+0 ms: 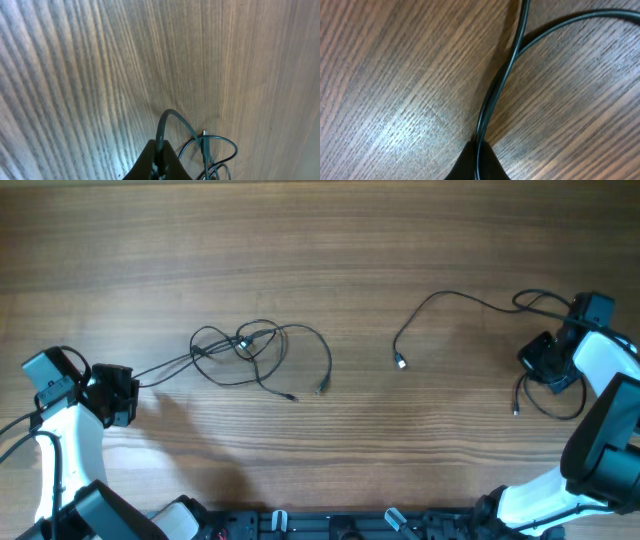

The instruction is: Untangle cables

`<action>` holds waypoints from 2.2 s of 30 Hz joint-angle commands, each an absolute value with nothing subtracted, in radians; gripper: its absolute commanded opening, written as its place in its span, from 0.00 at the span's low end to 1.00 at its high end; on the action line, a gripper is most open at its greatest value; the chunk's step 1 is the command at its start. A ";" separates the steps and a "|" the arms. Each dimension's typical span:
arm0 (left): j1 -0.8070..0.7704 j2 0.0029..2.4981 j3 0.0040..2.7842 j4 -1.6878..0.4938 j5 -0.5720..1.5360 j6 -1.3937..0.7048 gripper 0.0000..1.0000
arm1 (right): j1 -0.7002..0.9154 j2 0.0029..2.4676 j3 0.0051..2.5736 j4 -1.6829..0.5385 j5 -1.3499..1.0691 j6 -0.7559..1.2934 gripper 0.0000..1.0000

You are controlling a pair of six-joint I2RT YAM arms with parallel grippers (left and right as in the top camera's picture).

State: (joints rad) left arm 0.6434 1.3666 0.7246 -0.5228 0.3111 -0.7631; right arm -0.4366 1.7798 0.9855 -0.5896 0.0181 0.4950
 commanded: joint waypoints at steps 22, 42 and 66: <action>0.643 1.354 0.720 -0.540 0.303 -0.744 0.04 | -0.899 1.864 1.886 -0.609 0.236 -0.091 0.04; 0.232 1.354 0.720 -0.449 0.430 -0.743 0.04 | -0.891 2.091 1.677 -0.750 0.215 0.141 1.00; -0.035 1.231 0.720 -0.068 0.377 -1.146 0.04 | 0.340 2.059 1.367 -0.458 -0.909 -0.120 1.00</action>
State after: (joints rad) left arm -0.0753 1.2747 0.7208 -0.0742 0.3828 -0.9749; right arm 0.3023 2.0777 1.3628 -0.5350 -0.9810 -0.2321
